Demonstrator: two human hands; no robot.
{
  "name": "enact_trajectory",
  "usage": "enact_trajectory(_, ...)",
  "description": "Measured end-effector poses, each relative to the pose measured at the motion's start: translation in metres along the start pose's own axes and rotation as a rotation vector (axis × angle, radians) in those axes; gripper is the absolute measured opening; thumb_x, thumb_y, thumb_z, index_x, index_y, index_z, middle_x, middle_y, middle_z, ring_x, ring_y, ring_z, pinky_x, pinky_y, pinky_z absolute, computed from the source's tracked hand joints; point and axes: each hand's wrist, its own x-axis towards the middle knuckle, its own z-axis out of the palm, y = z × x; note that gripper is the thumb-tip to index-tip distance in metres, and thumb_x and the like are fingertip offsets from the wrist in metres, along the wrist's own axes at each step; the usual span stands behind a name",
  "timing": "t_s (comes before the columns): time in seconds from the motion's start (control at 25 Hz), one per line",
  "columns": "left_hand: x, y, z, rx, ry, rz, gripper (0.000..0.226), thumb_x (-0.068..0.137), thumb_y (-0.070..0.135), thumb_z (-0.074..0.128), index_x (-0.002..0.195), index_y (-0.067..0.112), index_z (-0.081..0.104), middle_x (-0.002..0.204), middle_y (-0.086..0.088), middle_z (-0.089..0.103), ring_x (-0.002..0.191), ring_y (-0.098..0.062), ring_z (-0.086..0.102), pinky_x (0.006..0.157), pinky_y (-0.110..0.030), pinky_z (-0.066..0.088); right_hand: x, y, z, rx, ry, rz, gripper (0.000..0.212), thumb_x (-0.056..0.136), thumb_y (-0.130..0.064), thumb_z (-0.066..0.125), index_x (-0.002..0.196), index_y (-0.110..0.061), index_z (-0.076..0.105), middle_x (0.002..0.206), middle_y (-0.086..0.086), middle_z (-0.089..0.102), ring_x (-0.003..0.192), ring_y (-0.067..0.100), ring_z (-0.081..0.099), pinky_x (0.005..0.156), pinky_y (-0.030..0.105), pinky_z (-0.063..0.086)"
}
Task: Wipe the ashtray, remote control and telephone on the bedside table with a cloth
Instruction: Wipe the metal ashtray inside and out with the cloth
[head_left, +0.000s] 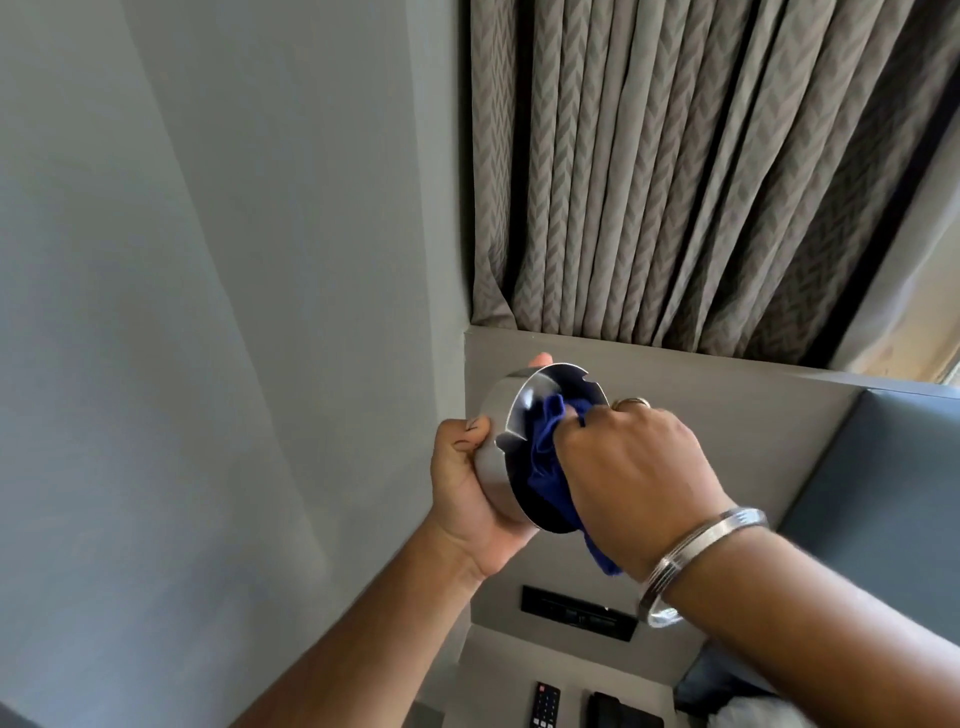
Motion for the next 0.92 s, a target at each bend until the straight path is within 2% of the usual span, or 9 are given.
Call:
enact_trajectory(0.08, 0.002, 0.0, -0.001, 0.009, -0.007, 0.005, 0.088, 0.067, 0.048, 0.064, 0.148, 0.021, 0.044, 0.127, -0.014, 0.064, 0.114, -0.03, 0.06, 0.097, -0.043, 0.047, 0.001, 0.011, -0.007, 0.131, -0.112, -0.083, 0.005, 0.083, -0.025, 0.052, 0.081, -0.022, 0.056, 0.068, -0.003, 0.053, 0.065, 0.02, 0.048, 0.058, 0.028, 0.036)
enact_trajectory(0.24, -0.001, -0.001, 0.002, 0.044, -0.039, 0.077, 0.081, 0.072, 0.046, 0.062, 0.144, 0.011, 0.046, 0.109, -0.015, 0.072, 0.102, -0.029, 0.067, 0.092, -0.041, 0.052, 0.003, 0.014, -0.003, 0.612, -0.122, -0.163, 0.017, 0.079, -0.023, 0.058, 0.064, -0.018, 0.051, 0.056, -0.001, 0.055, 0.051, 0.014, 0.048, 0.049, 0.027, 0.039)
enact_trajectory(0.36, -0.002, -0.001, 0.004, 0.066, -0.095, 0.145, 0.059, 0.086, 0.041, 0.056, 0.129, 0.0, 0.058, 0.113, -0.021, 0.07, 0.109, -0.032, 0.066, 0.093, -0.04, 0.053, 0.005, 0.006, -0.005, 1.309, -0.11, 0.042, 0.014, 0.086, -0.007, 0.057, 0.073, -0.005, 0.061, 0.065, 0.01, 0.06, 0.058, 0.014, 0.052, 0.058, 0.031, 0.047)
enact_trajectory(0.44, 0.002, -0.004, -0.004, 0.051, -0.012, 0.091, 0.061, 0.076, 0.05, 0.063, 0.123, 0.012, 0.068, 0.114, -0.011, 0.073, 0.109, -0.023, 0.068, 0.091, -0.035, 0.054, 0.007, 0.002, -0.005, 1.964, -0.216, 0.255, 0.021, 0.091, 0.002, 0.047, 0.076, -0.004, 0.061, 0.07, 0.014, 0.057, 0.064, 0.021, 0.054, 0.059, 0.032, 0.046)
enact_trajectory(0.52, 0.005, 0.009, -0.014, 0.003, 0.055, 0.094, 0.061, 0.068, 0.054, 0.064, 0.117, 0.017, 0.07, 0.113, -0.01, 0.072, 0.107, -0.027, 0.066, 0.088, -0.041, 0.054, 0.011, 0.004, -0.01, 2.259, -0.089, 0.307, 0.027, 0.089, 0.006, 0.046, 0.075, -0.008, 0.065, 0.071, 0.013, 0.061, 0.062, 0.021, 0.058, 0.056, 0.029, 0.05)
enact_trajectory(0.64, 0.003, 0.034, -0.033, -0.22, 0.071, 0.062, 0.067, 0.072, 0.056, 0.059, 0.125, 0.016, 0.064, 0.124, -0.017, 0.065, 0.113, -0.039, 0.062, 0.091, -0.053, 0.049, 0.01, 0.023, -0.016, 1.775, 0.303, 0.025, 0.013, 0.089, -0.003, 0.059, 0.093, -0.012, 0.068, 0.082, 0.004, 0.072, 0.073, 0.016, 0.066, 0.065, 0.032, 0.053)
enact_trajectory(0.72, -0.005, 0.046, -0.04, -0.322, 0.002, 0.015, 0.086, 0.073, 0.063, 0.058, 0.144, 0.015, 0.047, 0.149, -0.021, 0.046, 0.131, -0.043, 0.047, 0.103, -0.055, 0.042, 0.004, 0.043, -0.013, 1.316, 0.477, -0.031, 0.025, 0.087, -0.013, 0.065, 0.108, -0.025, 0.065, 0.093, -0.006, 0.073, 0.085, 0.01, 0.069, 0.072, 0.034, 0.055)
enact_trajectory(0.8, -0.01, 0.052, -0.047, -0.387, -0.12, -0.023, 0.098, 0.074, 0.068, 0.057, 0.151, 0.013, 0.035, 0.161, -0.021, 0.024, 0.139, -0.043, 0.036, 0.112, -0.05, 0.037, -0.002, 0.054, -0.008, 1.019, 0.571, -0.014, 0.034, 0.086, -0.017, 0.065, 0.114, -0.035, 0.061, 0.096, -0.015, 0.071, 0.088, 0.007, 0.067, 0.073, 0.036, 0.056)
enact_trajectory(0.92, -0.015, 0.057, -0.045, -0.472, -0.284, -0.073, 0.1, 0.076, 0.063, 0.064, 0.154, 0.011, 0.028, 0.162, -0.024, 0.019, 0.137, -0.047, 0.038, 0.113, -0.051, 0.039, -0.005, 0.052, 0.002, 0.915, 0.556, 0.033, 0.039, 0.086, -0.018, 0.064, 0.117, -0.039, 0.058, 0.097, -0.02, 0.068, 0.088, 0.004, 0.064, 0.071, 0.039, 0.055)
